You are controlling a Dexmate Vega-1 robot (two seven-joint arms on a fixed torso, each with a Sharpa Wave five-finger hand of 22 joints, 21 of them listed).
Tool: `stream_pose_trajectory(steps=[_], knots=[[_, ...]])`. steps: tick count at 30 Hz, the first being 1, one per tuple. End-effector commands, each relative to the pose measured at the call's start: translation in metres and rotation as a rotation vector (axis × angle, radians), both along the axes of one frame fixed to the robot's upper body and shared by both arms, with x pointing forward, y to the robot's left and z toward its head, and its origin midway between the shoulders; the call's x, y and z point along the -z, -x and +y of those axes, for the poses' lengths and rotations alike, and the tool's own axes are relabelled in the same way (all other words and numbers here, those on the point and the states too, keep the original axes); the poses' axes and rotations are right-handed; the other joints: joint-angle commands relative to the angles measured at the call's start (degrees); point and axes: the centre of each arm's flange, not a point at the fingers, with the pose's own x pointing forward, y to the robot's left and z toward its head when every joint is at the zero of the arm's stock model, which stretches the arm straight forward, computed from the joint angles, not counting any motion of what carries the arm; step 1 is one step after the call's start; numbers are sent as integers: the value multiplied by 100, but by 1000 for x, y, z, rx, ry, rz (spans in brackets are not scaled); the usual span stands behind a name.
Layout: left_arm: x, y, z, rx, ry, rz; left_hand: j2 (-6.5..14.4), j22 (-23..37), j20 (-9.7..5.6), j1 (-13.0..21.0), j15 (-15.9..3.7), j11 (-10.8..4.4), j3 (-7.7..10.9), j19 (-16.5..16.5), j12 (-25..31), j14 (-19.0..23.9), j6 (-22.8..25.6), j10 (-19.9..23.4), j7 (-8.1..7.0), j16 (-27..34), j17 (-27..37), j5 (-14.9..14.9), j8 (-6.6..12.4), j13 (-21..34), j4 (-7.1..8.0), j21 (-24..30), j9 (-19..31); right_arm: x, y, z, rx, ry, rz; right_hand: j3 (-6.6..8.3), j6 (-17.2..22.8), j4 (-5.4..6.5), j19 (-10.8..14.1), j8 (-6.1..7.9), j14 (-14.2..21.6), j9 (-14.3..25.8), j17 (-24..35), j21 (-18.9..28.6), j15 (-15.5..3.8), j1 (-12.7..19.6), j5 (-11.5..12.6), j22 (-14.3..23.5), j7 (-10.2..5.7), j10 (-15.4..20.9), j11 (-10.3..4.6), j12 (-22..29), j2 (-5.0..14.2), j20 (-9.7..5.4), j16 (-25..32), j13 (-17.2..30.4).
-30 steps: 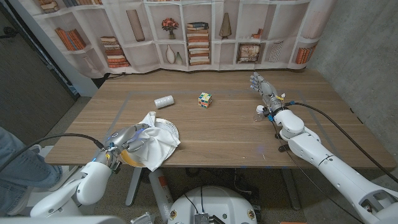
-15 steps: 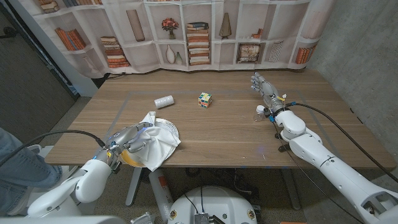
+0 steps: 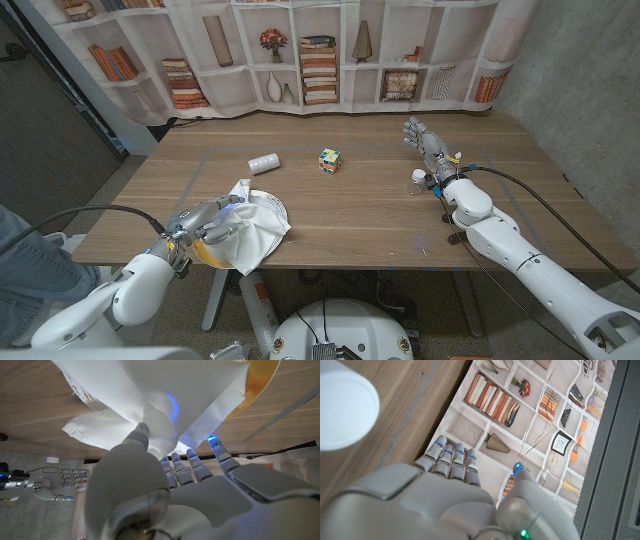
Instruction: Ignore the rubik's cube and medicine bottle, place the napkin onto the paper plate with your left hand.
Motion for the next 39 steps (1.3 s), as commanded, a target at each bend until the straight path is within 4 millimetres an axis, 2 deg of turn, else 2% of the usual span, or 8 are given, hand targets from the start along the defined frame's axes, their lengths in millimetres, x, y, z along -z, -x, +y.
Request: stream_pose_trajectory(steps=[1,18,39], knots=[[-17,7,-3,3,-36,-35,0,13,21,-64,30,7,-26,-62,44,-21,71,6,31,39,0,39,40,-10,11,-12,10,-1,5,-3,7,-3,-14,17,-33,-40,-7,-13,-26,34,24,-14,-22,50,2,35,-6,-14,-5,13,28,14,-4,13],[-39,16,-5,-3,-78,-87,17,15,45,-111,18,24,-33,-67,77,-20,206,20,31,64,-46,60,81,-50,28,-49,9,-6,13,-4,14,-35,-60,17,-33,-40,-7,-13,-26,34,24,-14,-22,50,2,35,-6,-14,-5,13,28,14,-4,13],[-65,28,-5,10,-119,-138,39,16,55,-132,-2,16,-27,-47,99,-30,259,20,42,80,-98,80,82,-96,27,-81,7,-15,22,2,1,4,-73,17,-33,-40,-7,-13,-26,34,24,-14,-22,50,2,35,-6,-14,-5,13,28,14,-4,13]])
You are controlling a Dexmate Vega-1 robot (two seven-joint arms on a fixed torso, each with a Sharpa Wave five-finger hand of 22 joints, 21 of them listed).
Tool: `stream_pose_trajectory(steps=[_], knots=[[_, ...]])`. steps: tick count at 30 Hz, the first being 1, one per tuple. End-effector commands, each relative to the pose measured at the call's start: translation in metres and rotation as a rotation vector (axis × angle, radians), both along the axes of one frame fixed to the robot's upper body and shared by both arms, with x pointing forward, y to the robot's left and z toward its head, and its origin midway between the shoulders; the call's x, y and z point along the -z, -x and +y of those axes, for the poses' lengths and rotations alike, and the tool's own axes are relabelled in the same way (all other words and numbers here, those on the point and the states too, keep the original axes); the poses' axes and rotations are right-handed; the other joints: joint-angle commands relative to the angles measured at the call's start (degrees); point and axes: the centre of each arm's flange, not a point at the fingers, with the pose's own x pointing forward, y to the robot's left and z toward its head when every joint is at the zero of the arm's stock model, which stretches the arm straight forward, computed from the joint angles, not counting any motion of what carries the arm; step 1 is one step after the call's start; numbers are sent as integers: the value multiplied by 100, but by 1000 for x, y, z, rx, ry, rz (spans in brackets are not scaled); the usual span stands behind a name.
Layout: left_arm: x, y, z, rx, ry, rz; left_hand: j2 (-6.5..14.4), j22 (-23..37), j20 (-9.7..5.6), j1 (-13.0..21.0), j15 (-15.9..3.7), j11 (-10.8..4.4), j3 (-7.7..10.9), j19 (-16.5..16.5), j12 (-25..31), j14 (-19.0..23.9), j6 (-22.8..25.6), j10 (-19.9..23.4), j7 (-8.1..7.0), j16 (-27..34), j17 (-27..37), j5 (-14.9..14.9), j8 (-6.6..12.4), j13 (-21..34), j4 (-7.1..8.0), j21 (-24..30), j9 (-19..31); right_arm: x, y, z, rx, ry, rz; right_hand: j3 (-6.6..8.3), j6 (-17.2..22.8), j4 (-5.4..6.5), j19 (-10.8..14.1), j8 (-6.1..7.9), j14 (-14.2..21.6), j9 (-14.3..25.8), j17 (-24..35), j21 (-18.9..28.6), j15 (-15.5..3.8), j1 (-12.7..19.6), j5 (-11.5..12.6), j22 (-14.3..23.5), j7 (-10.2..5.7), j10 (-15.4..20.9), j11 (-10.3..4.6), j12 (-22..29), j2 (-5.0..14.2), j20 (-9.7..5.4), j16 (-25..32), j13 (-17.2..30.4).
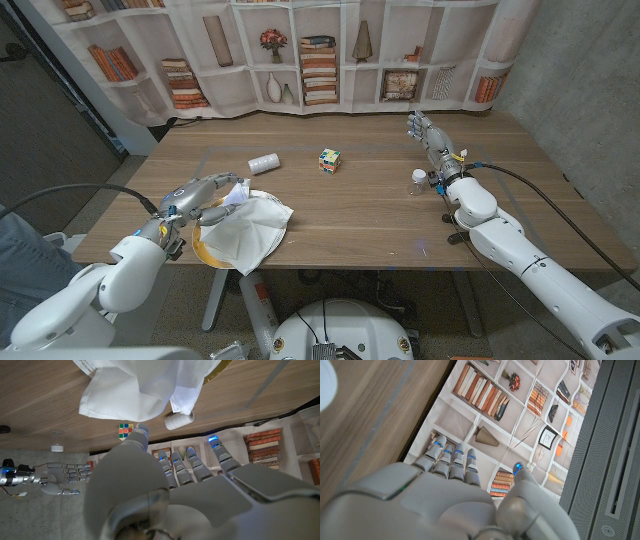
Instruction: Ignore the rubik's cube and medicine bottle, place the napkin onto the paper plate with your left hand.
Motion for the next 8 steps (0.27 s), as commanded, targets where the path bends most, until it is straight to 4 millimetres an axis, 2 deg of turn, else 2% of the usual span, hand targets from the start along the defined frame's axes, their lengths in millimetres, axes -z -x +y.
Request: stream_pose_trajectory(steps=[1,8], knots=[[-17,4,0,12,-27,-26,24,17,25,-58,-6,19,-4,-20,34,-31,57,23,4,35,7,29,42,9,4,-20,5,-2,3,2,2,13,1,17,-33,-40,-7,-13,-26,34,24,-14,-22,50,2,35,-7,-14,-4,13,28,14,-4,13],[-22,-2,-4,25,-39,-22,32,17,37,-66,1,16,-2,-15,40,-28,64,25,-3,41,-10,35,38,-7,4,-32,4,3,3,-1,12,1,13,17,-33,-40,-7,-13,-26,34,24,-14,-22,50,2,35,-7,-14,-4,13,28,14,-4,13]])
